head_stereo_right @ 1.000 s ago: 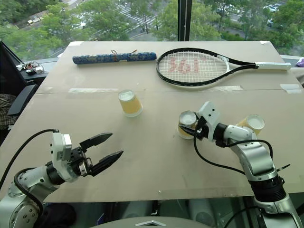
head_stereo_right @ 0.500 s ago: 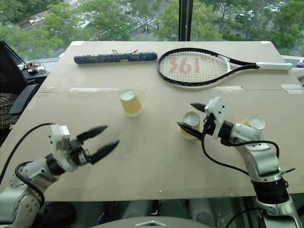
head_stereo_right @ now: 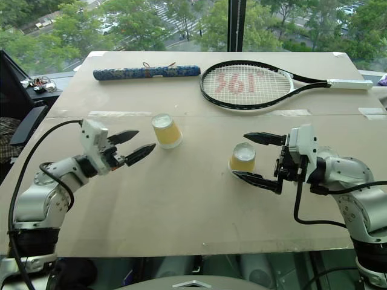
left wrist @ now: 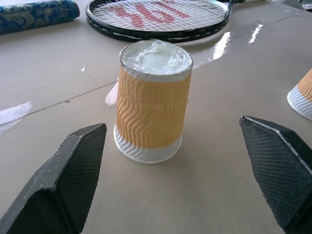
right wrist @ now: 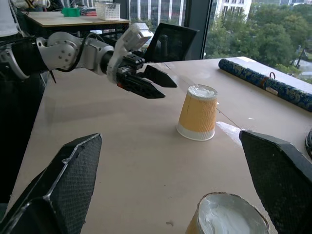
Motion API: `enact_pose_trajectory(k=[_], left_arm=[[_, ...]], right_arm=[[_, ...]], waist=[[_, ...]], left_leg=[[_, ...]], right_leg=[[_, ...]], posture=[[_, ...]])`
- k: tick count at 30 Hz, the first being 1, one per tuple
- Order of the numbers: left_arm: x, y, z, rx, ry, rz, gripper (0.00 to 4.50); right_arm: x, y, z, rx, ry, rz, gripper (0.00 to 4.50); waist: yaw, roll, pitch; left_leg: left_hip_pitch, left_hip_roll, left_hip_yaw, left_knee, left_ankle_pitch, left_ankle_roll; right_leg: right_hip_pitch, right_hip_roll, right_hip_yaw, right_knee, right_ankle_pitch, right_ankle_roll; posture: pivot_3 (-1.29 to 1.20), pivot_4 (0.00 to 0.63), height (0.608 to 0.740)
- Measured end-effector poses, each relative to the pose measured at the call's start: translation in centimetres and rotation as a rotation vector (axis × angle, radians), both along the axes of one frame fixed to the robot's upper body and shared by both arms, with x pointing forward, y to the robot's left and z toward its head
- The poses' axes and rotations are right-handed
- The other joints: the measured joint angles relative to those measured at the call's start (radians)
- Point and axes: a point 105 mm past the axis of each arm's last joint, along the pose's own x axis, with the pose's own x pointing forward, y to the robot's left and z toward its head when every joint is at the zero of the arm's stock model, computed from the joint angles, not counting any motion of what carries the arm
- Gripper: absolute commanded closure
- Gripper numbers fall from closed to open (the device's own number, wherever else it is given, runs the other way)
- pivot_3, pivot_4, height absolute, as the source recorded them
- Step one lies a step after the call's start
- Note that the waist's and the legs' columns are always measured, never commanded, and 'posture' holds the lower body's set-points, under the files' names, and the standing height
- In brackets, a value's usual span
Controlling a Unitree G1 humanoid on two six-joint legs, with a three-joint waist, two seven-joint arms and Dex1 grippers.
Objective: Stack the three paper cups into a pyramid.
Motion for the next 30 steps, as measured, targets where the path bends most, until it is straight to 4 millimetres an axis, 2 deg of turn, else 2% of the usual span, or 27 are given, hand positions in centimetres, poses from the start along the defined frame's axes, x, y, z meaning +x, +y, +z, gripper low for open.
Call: enact_pose_trajectory(k=[7,10,13,14,19,24,25,30], left_arm=[[2.7,-0.9,0.1,0.046,0.006,-0.054,0.00],[4.0,-1.7,0.0,0.049,0.004,-0.083,0.87],[4.6,-1.9,-0.3,0.067,0.000,-0.109,2.38],[4.7,-1.8,-0.3,0.070,-0.003,-0.112,2.54],[4.2,-2.2,-0.2,0.031,0.015,-0.193,2.54],[1.6,-4.8,0.9,-0.008,0.020,-0.398,2.54],[0.5,-5.8,0.6,0.014,0.027,-0.461,2.54],[-0.9,-8.2,-1.2,0.006,0.081,-0.545,2.54]], right_arm=[[-1.7,-2.4,-0.6,-0.009,0.040,-0.134,0.05],[-2.2,-2.7,-0.9,-0.007,0.050,-0.174,0.00],[-2.5,-2.5,-1.0,-0.006,0.048,-0.191,0.00],[-2.6,-2.5,-1.0,-0.006,0.051,-0.197,0.00],[-2.9,-3.1,-1.5,0.006,0.071,-0.252,0.00],[-3.1,-3.5,-1.5,0.016,0.062,-0.296,0.00],[-3.3,-3.7,-1.3,0.034,0.061,-0.320,0.00],[-4.2,-3.7,-1.5,0.062,0.089,-0.327,0.00]], waist=[[0.003,-0.001,0.000],[0.002,-0.001,0.000],[-0.004,-0.001,0.000],[-0.004,-0.001,0.000],[0.001,-0.001,0.000],[0.000,-0.002,0.001],[0.001,-0.002,0.000],[0.005,-0.002,0.000]], left_leg=[[0.000,0.000,0.000,0.000,0.000,0.000],[0.000,0.000,0.001,0.001,0.000,0.000],[0.000,0.000,0.001,0.001,0.000,0.000],[0.000,0.000,0.001,0.001,0.000,0.000],[-0.001,0.000,0.000,0.001,0.000,0.000],[-0.001,0.000,0.000,0.002,0.000,0.000],[-0.001,0.000,0.000,0.002,0.000,0.000],[-0.001,0.000,0.000,0.002,0.000,0.000]], right_leg=[[0.000,0.000,0.000,0.000,0.000,0.000],[0.000,0.001,0.001,0.000,0.000,0.001],[0.000,0.001,0.001,0.000,0.000,0.001],[0.000,0.001,0.001,0.000,0.000,0.001],[0.000,0.001,0.000,0.000,0.000,0.001],[0.000,-0.001,0.001,0.000,0.000,0.001],[0.000,-0.001,0.001,0.000,0.000,0.001],[0.001,0.000,0.001,0.001,0.000,0.001]], posture=[[0.00,0.150,0.740],[0.00,0.150,0.740],[0.00,0.150,0.740],[0.00,0.150,0.740],[0.00,0.150,0.740],[0.00,0.150,0.740],[0.00,0.150,0.740],[0.00,0.150,0.740]])
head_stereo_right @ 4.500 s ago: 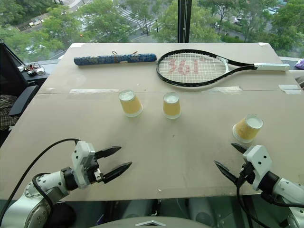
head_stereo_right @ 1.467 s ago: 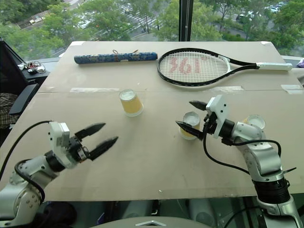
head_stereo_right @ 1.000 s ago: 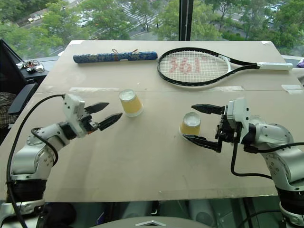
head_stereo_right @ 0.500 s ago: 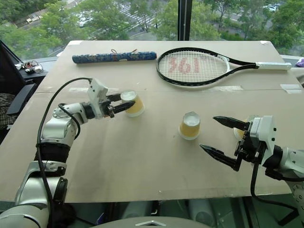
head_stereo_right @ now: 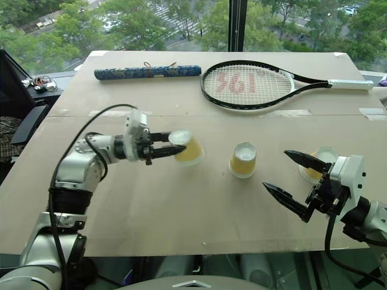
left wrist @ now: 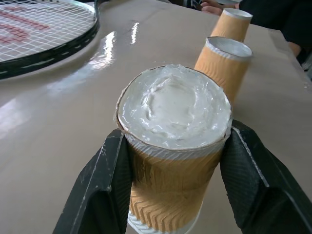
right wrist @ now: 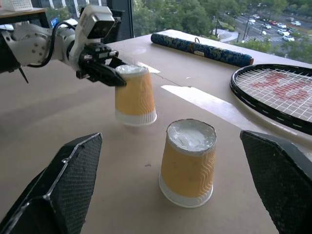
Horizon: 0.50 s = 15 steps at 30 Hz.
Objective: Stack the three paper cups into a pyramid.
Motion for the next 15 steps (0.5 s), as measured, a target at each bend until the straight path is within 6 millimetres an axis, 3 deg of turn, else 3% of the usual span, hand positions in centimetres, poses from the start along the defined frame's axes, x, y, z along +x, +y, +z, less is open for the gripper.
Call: enact_pose_trajectory(k=[15], left_arm=[[0.0,-3.6,-1.2,0.012,-0.047,-0.019,2.54]], right_arm=[[-0.9,-0.3,-1.1,0.000,0.017,-0.028,0.00]], waist=[[0.003,0.000,0.000]], left_leg=[[0.001,0.000,0.001,0.001,0.000,0.000]], right_leg=[[0.001,0.001,0.001,0.000,0.000,0.000]], posture=[[0.00,0.150,0.740]])
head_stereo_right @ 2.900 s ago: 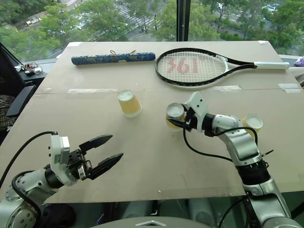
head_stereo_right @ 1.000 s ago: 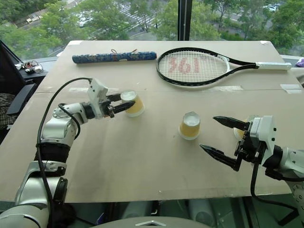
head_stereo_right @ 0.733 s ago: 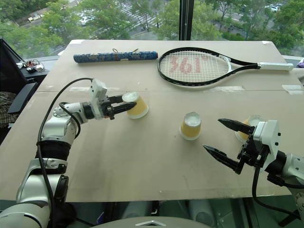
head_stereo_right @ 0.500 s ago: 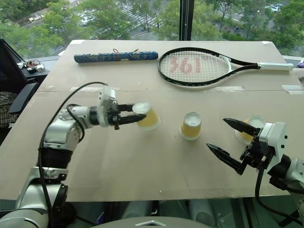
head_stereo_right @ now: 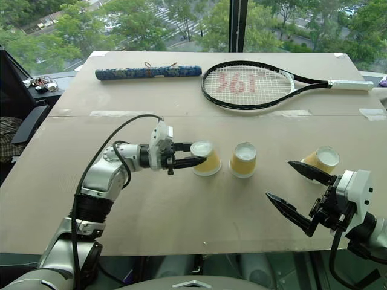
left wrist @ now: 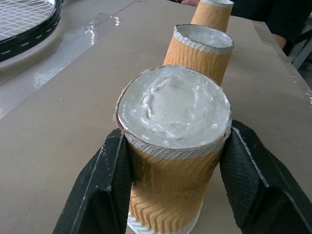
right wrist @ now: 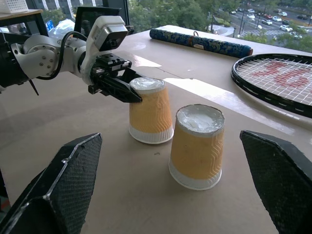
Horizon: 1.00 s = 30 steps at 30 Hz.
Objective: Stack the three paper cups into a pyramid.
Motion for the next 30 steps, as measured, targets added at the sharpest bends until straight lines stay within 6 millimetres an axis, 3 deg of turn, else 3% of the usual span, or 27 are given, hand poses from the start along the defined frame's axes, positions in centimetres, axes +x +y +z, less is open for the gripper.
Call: enact_pose_trajectory(k=[28,30], left_arm=[[0.3,-3.4,-0.7,-0.013,-0.032,-0.076,2.54],[0.3,-3.4,-0.7,-0.013,-0.031,-0.078,1.56]], right_arm=[[-0.5,-0.2,-1.0,-0.023,0.017,-0.030,0.00],[-0.5,-0.3,-1.0,-0.023,0.014,-0.036,0.00]], waist=[[0.017,0.000,-0.001],[0.017,0.000,-0.001]], left_leg=[[0.002,0.000,0.000,0.001,0.000,0.000],[0.002,0.000,0.000,0.001,0.000,0.000]], right_leg=[[0.003,0.000,0.000,0.000,0.000,0.000],[0.003,0.000,0.000,0.000,0.000,0.000]], posture=[[0.00,0.150,0.740],[0.00,0.150,0.740]])
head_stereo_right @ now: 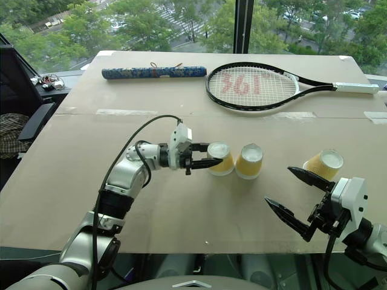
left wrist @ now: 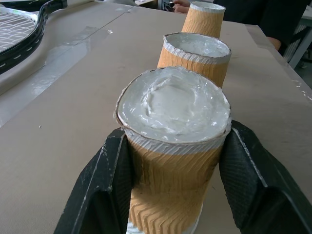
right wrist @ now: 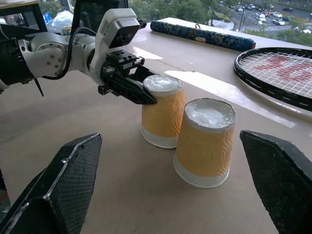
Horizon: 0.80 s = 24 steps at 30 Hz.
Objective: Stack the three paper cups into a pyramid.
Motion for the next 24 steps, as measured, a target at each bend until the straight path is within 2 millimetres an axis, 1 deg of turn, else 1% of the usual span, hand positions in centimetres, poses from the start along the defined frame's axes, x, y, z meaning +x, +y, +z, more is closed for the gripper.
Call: enact_pose_trajectory(k=[1,3,4,7,10,11,12,14,16,17,18,21,22,23,24], left_arm=[[0.0,0.0,0.0,0.001,0.001,-0.003,1.22],[-0.2,-0.3,-0.5,0.012,0.019,-0.019,0.24],[-0.3,-0.3,-0.7,0.016,0.027,-0.020,0.05],[-0.4,0.0,-0.6,0.013,0.040,-0.016,0.05],[-0.8,1.1,0.1,-0.011,0.054,0.001,0.05],[-1.1,1.8,0.4,-0.015,0.056,0.013,0.05],[-1.5,3.2,0.9,-0.016,0.060,0.036,0.05],[-2.1,4.7,1.7,-0.020,0.061,0.058,0.05],[-3.1,5.7,2.6,-0.022,0.063,0.058,0.05],[-3.4,5.8,2.7,-0.025,0.066,0.052,0.05],[-4.7,6.1,3.0,-0.035,0.087,0.023,0.05],[-6.8,6.2,3.5,-0.044,0.132,-0.047,0.05],[-7.7,6.0,3.9,-0.049,0.139,-0.083,0.05],[-8.5,5.8,4.7,-0.060,0.126,-0.120,0.05],[-8.9,5.7,5.0,-0.060,0.114,-0.139,0.05]], right_arm=[[0.0,0.0,0.0,-0.001,-0.002,-0.004,0.00],[0.1,-0.1,0.0,-0.004,-0.006,-0.012,0.00],[0.1,-0.2,0.1,-0.004,-0.008,-0.018,0.00],[0.3,-0.7,0.2,0.000,-0.014,-0.057,0.00],[0.7,-1.7,0.5,0.017,-0.034,-0.138,0.00],[1.1,-2.1,0.5,0.002,-0.044,-0.179,0.00],[1.9,-3.5,0.5,-0.030,-0.052,-0.286,0.00],[2.9,-5.4,0.1,-0.073,-0.051,-0.425,0.00],[3.6,-7.5,-0.4,-0.111,-0.043,-0.560,0.00],[3.8,-7.8,-0.5,-0.116,-0.042,-0.581,0.00],[4.3,-8.3,-0.3,-0.124,-0.051,-0.624,0.00],[5.2,-9.0,0.0,-0.121,-0.058,-0.682,0.00],[5.6,-9.4,0.0,-0.116,-0.054,-0.707,0.00],[6.3,-9.8,-0.3,-0.112,-0.035,-0.734,0.00],[6.6,-9.9,-0.5,-0.113,-0.022,-0.742,0.00]], waist=[[0.000,0.000,0.000],[-0.001,0.000,0.000],[-0.002,0.000,0.000],[-0.004,0.000,0.000],[-0.005,0.000,0.000],[-0.008,0.000,0.000],[-0.011,0.000,0.000],[-0.011,0.000,0.000],[-0.008,0.002,0.000],[-0.004,0.002,0.000],[-0.003,0.002,0.000],[-0.006,0.001,0.000],[-0.006,0.002,0.000],[-0.006,0.002,0.000],[-0.004,0.002,0.000]], left_leg=[[0.000,0.000,0.000,0.000,0.000,0.000],[0.000,0.000,0.000,0.000,0.000,0.000],[0.000,0.000,0.000,0.000,0.000,0.000],[0.000,0.001,0.000,0.000,0.000,0.000],[0.000,0.001,0.000,-0.001,0.000,0.000],[0.000,0.002,0.000,-0.001,0.000,0.000],[0.000,0.002,0.000,-0.001,0.000,0.000],[0.000,0.001,0.000,-0.001,0.000,0.000],[0.000,0.001,0.001,-0.001,0.000,0.000],[0.000,0.001,0.001,-0.001,0.000,0.000],[0.000,0.001,0.001,-0.001,0.000,0.000],[0.000,0.001,0.002,-0.001,0.000,0.000],[0.000,0.001,0.002,-0.001,0.000,0.000],[0.000,0.001,0.002,-0.001,0.000,0.000],[0.000,0.001,0.001,-0.001,0.000,0.000]], right_leg=[[0.000,0.000,0.000,0.000,0.000,0.000],[0.000,0.000,0.000,0.000,0.000,0.000],[0.000,0.000,0.000,0.000,0.000,0.000],[0.000,0.001,0.000,0.000,0.000,0.000],[-0.001,0.001,0.000,0.000,0.000,0.000],[-0.001,0.001,0.000,0.000,-0.001,-0.001],[-0.001,0.000,0.001,0.000,-0.001,-0.002],[-0.001,0.000,0.000,0.000,-0.002,-0.004],[-0.001,-0.001,0.001,0.000,-0.002,-0.004],[-0.001,-0.001,0.001,0.000,-0.002,-0.004],[-0.001,-0.001,0.001,0.000,-0.002,-0.004],[-0.002,-0.001,0.001,0.000,-0.002,-0.004],[-0.002,-0.001,0.002,0.000,-0.002,-0.004],[-0.002,-0.001,0.002,0.000,-0.002,-0.004],[-0.002,-0.001,0.001,0.000,-0.002,-0.004]], posture=[[0.00,0.150,0.740],[0.00,0.150,0.740],[0.00,0.150,0.740],[0.00,0.150,0.740],[0.00,0.150,0.740],[0.00,0.150,0.740],[0.00,0.150,0.740],[0.00,0.150,0.740],[0.00,0.150,0.740],[0.00,0.150,0.740],[0.00,0.150,0.740],[0.00,0.150,0.740],[0.00,0.150,0.740],[0.00,0.150,0.740],[0.00,0.150,0.740]])
